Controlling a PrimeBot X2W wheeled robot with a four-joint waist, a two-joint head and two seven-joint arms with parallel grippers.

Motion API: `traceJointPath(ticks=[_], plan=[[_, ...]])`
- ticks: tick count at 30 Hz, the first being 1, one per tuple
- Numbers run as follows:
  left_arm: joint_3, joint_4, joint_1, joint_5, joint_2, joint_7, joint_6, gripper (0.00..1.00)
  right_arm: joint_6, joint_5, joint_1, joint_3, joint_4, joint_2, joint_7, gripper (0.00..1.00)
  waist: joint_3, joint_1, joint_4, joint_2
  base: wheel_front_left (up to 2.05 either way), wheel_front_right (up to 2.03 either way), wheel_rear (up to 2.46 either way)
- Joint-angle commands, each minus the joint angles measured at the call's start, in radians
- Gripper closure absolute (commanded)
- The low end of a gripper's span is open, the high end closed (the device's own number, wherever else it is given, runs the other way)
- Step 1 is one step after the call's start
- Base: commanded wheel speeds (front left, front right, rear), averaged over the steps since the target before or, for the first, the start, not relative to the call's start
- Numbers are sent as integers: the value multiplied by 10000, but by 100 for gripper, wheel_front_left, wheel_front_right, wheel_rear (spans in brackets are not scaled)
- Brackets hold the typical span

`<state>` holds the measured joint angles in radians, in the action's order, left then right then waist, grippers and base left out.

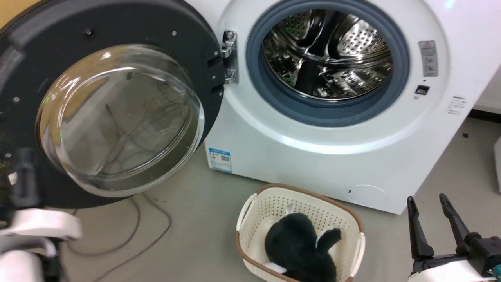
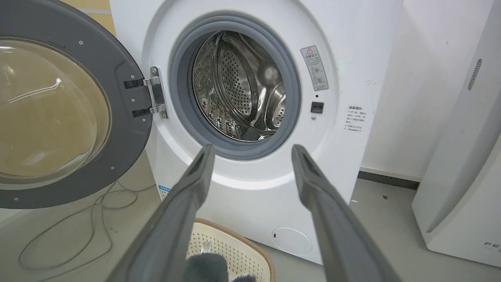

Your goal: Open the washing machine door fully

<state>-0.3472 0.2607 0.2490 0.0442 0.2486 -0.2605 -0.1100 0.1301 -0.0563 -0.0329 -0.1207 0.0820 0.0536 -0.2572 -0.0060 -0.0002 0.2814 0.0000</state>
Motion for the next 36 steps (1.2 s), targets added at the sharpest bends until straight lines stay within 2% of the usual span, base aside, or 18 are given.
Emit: traceJointPath(ticks=[1,9,17,18,19,26,36], plan=[[269,-223,-242,-80,-214,-13,-76,100,6,-53,-119,-42,-55,-32,-46,0,-138,2,-124,0,0,0,0],[1881,-732,-1016,-76,-979,-13,-173,100,6,-92,-189,-98,-131,-33,-46,0,-311,2,-595,0,0,0,0],[2381,-1175,-1605,-77,-1406,-13,-42,100,6,-70,-251,-93,-247,-33,-46,0,-317,2,-1526,0,0,0,0],[2435,-1269,-1699,-133,-1442,-13,-2,71,6,-64,-263,-95,-263,-33,-46,0,-310,2,-1643,0,0,0,0],[2480,-1365,-1794,-195,-1472,-13,55,0,6,-56,-275,-90,-277,-33,-46,0,-303,2,-1762,0,0,0,0],[2762,-2018,-2434,-18,-1785,-13,286,0,6,-59,-392,-158,-379,-33,-46,0,-289,2,-2348,0,0,0,0],[3195,-1889,-2833,340,-1941,-13,280,0,6,-111,-507,-176,-430,-33,-46,0,-325,2,-2824,0,0,0,0]])
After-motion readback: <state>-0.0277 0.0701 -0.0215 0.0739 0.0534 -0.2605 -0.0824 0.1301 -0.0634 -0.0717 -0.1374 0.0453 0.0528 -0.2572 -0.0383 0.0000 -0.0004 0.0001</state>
